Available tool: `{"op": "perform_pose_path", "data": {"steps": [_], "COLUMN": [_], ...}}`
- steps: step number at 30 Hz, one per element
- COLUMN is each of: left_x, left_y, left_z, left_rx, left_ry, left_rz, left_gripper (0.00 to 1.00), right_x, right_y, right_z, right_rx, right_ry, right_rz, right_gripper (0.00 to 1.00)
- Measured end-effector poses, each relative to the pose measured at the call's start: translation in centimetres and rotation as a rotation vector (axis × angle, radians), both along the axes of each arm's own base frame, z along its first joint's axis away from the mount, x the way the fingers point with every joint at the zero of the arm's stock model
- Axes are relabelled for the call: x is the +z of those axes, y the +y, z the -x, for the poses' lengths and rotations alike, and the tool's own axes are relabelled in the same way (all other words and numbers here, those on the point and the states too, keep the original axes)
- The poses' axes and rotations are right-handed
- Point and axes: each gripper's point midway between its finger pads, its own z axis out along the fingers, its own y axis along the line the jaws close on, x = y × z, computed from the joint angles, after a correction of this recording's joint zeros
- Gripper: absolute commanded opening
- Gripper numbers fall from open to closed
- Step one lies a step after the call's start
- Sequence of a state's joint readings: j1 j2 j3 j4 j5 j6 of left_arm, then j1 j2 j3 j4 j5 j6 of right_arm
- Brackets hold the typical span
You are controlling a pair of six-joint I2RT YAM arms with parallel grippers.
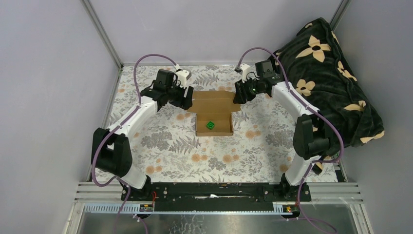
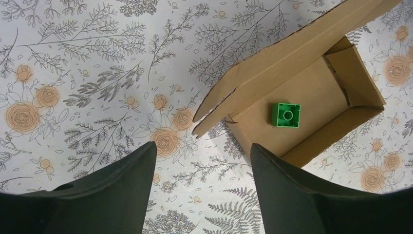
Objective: Fold the paper box
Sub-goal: Close the paper box at the center of the board.
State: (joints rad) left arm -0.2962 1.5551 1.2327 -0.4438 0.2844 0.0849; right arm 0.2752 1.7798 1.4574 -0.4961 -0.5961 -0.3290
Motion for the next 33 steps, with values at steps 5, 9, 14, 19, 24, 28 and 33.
{"op": "perform_pose_path", "data": {"steps": [5,9,14,19,24,28,33], "left_x": [-1.0,-2.1,-2.5,-2.2,-2.2,-2.3,-2.4], "left_y": [0.1,0.0,-0.5,-1.0,-1.3,-1.4,-1.5], "left_z": [-0.2,-0.3,-0.8,-1.2,-1.1,-1.1,-1.1], "left_rx": [0.004,0.0,-0.008,-0.017,-0.023,-0.028,-0.028], "left_ry": [0.019,0.046,0.051,0.042,0.042,0.044,0.044], "left_rz": [-0.015,-0.025,-0.031,-0.029,-0.029,-0.03,-0.032], "left_gripper": [0.7,0.67,0.65,0.62,0.61,0.61,0.55], "right_x": [-0.3,-0.4,-0.6,-0.7,-0.8,-1.1,-1.6], "right_y": [0.2,0.4,0.7,0.9,0.8,0.5,0.2], "right_z": [0.1,0.1,0.1,0.2,0.1,-0.1,-0.3], "right_rx": [0.001,0.005,0.014,0.017,0.013,-0.002,-0.016], "right_ry": [0.015,0.018,0.021,0.023,0.022,0.013,0.007], "right_rz": [-0.005,-0.013,-0.015,-0.014,-0.009,0.01,0.029], "right_gripper": [0.46,0.44,0.43,0.41,0.45,0.49,0.47]}}
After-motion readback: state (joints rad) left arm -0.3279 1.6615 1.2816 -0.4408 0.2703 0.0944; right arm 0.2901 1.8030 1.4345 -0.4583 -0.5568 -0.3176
